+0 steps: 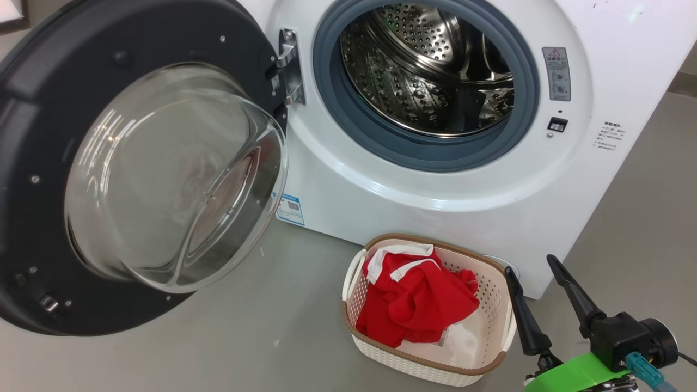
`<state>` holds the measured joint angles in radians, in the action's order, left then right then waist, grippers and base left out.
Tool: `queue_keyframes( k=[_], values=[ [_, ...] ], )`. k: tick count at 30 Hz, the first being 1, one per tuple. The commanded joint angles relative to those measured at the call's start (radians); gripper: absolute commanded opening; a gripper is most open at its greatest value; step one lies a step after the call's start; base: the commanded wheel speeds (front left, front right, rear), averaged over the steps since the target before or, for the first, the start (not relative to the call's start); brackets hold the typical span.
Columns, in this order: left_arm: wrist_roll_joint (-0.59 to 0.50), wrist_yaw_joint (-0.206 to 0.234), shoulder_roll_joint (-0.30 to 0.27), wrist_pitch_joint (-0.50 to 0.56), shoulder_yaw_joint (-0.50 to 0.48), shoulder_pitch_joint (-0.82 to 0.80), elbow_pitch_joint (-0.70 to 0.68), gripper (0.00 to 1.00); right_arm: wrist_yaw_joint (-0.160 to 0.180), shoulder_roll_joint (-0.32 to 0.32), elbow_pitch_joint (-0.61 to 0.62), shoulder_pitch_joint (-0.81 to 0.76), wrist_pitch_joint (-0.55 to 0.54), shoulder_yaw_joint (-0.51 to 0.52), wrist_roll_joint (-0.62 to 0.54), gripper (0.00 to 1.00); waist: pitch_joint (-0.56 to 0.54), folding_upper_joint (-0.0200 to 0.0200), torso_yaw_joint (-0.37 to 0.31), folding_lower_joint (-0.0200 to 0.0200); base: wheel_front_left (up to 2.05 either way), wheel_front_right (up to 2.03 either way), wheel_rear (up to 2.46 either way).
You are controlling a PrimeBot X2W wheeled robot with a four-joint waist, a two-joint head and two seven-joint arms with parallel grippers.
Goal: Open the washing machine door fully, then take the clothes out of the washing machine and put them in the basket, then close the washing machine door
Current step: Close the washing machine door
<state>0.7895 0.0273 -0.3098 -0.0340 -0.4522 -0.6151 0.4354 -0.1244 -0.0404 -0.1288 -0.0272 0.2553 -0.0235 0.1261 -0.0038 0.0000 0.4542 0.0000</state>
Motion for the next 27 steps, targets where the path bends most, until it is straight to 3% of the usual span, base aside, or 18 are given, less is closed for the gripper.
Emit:
queue_keyframes(
  k=[1,8,12,19,27],
  values=[
    [0.022,0.007,-0.074,0.038,-0.032,-0.055,0.009,0.0,-0.006,-0.01,0.022,0.023,0.006,-0.027,0.002,1.0,-0.002,0.0,-0.005,0.0,0.0,0.0,0.0],
    [0.164,0.077,-0.152,0.353,-0.065,-0.169,0.23,0.0,-0.006,-0.01,0.021,0.023,0.006,-0.031,-0.005,1.0,0.005,0.0,-0.019,0.0,0.0,0.0,0.0],
    [0.214,0.093,-0.179,0.484,-0.073,-0.187,0.311,0.0,-0.006,-0.01,0.019,0.021,0.006,-0.029,-0.006,1.0,0.003,0.0,-0.023,0.0,0.0,0.0,0.0],
    [0.25,0.078,-0.188,0.597,-0.065,-0.176,0.365,0.0,-0.006,-0.01,0.021,0.019,0.004,-0.04,-0.005,1.0,0.008,0.0,-0.029,0.0,0.0,0.0,0.0],
    [0.309,0.032,-0.159,0.73,-0.063,-0.137,0.366,0.0,-0.006,-0.01,0.029,0.028,0.0,-0.039,-0.025,1.0,0.021,0.0,-0.028,0.0,0.0,0.0,0.0]
  ],
)
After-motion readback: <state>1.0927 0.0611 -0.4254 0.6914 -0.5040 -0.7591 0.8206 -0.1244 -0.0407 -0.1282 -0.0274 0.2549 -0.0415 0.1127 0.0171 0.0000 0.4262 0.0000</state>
